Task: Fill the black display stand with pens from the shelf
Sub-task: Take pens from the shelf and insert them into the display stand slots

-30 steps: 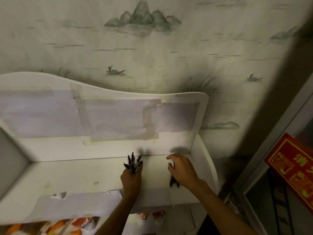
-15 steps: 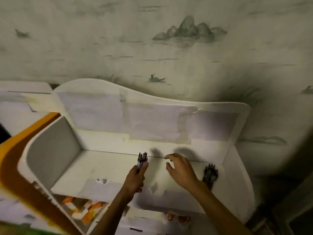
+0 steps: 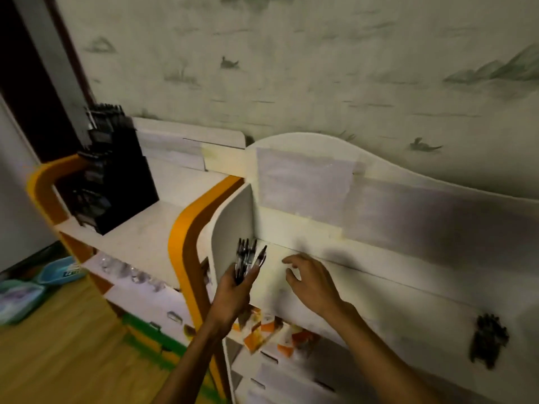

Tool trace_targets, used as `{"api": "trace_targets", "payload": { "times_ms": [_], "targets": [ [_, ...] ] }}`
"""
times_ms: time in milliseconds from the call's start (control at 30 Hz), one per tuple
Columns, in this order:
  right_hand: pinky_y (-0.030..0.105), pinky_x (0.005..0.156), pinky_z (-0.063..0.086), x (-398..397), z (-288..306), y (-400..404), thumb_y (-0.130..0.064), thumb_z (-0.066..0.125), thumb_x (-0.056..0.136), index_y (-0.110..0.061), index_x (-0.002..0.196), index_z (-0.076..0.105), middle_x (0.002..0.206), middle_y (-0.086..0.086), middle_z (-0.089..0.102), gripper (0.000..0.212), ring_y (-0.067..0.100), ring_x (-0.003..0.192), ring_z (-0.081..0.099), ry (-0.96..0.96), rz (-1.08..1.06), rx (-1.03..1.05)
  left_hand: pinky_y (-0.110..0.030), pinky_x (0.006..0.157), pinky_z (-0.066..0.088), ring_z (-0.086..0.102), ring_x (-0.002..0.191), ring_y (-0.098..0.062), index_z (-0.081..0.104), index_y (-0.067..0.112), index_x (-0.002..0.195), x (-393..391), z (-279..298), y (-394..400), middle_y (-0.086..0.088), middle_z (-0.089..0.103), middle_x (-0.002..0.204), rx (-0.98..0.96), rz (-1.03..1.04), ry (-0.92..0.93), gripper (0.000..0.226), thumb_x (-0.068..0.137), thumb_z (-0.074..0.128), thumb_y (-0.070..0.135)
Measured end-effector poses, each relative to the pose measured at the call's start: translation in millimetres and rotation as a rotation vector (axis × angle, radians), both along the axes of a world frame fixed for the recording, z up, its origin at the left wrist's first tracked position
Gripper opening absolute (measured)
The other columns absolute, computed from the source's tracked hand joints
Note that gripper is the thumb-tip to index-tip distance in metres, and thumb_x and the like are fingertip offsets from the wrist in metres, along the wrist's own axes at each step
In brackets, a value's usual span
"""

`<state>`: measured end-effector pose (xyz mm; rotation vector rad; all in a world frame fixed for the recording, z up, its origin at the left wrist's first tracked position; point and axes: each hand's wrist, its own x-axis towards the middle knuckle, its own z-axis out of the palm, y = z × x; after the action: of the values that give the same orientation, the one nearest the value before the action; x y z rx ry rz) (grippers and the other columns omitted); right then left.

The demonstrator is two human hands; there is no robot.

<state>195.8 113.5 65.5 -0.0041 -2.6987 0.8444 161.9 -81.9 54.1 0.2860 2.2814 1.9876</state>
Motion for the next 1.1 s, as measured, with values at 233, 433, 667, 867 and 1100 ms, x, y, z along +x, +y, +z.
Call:
{"api": "trace_targets", "payload": {
  "times_ms": [233,433,667,867,1100],
  "targets": [
    [0.025,0.093,0.052,-35.4,18.5,-144.7,-0.025,0.058,0.097,-0.023,0.124,0.063,0.124,-0.006,0.064,0.028,0.012,0.111,0.061,0.039,0.079,0.006,-0.022,0.04,0.035,0.04,0.044,-0.007,0.059,0.014,0.103,-27.3,14.2,-153.9,0.011,0.046,0.054,-0.033,0.022,-0.039,0.026,0.098,0.058,0.04],
    [0.036,0.092,0.052,-70.4,24.9,-242.7,-0.025,0.059,0.094,-0.024,0.122,0.064,0.119,-0.004,0.066,0.028,0.017,0.106,0.062,0.064,0.13,0.022,-0.024,0.038,0.028,0.033,0.046,-0.01,0.059,0.014,0.103,-48.2,21.6,-272.3,0.005,0.043,0.057,-0.016,0.06,-0.036,0.027,0.093,0.066,0.038],
    [0.025,0.088,0.05,-130.4,18.4,-330.3,-0.026,0.059,0.094,-0.022,0.123,0.065,0.121,-0.003,0.066,0.029,0.013,0.106,0.062,0.039,0.168,0.065,-0.027,0.041,0.027,0.031,0.046,-0.014,0.061,0.012,0.103,-94.0,23.1,-364.1,-0.003,0.04,0.06,-0.003,0.184,-0.05,0.02,0.097,0.062,0.031],
    [0.03,0.087,0.052,-200.5,10.0,-380.4,-0.029,0.056,0.095,-0.025,0.123,0.063,0.122,-0.004,0.065,0.029,0.016,0.107,0.062,0.014,0.155,0.111,-0.025,0.04,0.025,0.031,0.043,-0.011,0.056,0.005,0.088,-160.9,23.0,-422.4,-0.004,0.04,0.06,0.003,0.231,-0.057,0.017,0.1,0.053,0.017],
    [0.016,0.089,0.044,-304.1,-1.4,-440.7,-0.03,0.06,0.096,-0.024,0.127,0.062,0.129,-0.006,0.064,0.031,0.012,0.113,0.061,-0.006,0.13,0.068,-0.021,0.044,0.039,0.048,0.045,-0.004,0.063,0.011,0.092,-270.9,28.5,-488.7,0.002,0.057,0.061,-0.149,0.18,0.036,0.007,0.092,0.068,0.016]
  ]
}}
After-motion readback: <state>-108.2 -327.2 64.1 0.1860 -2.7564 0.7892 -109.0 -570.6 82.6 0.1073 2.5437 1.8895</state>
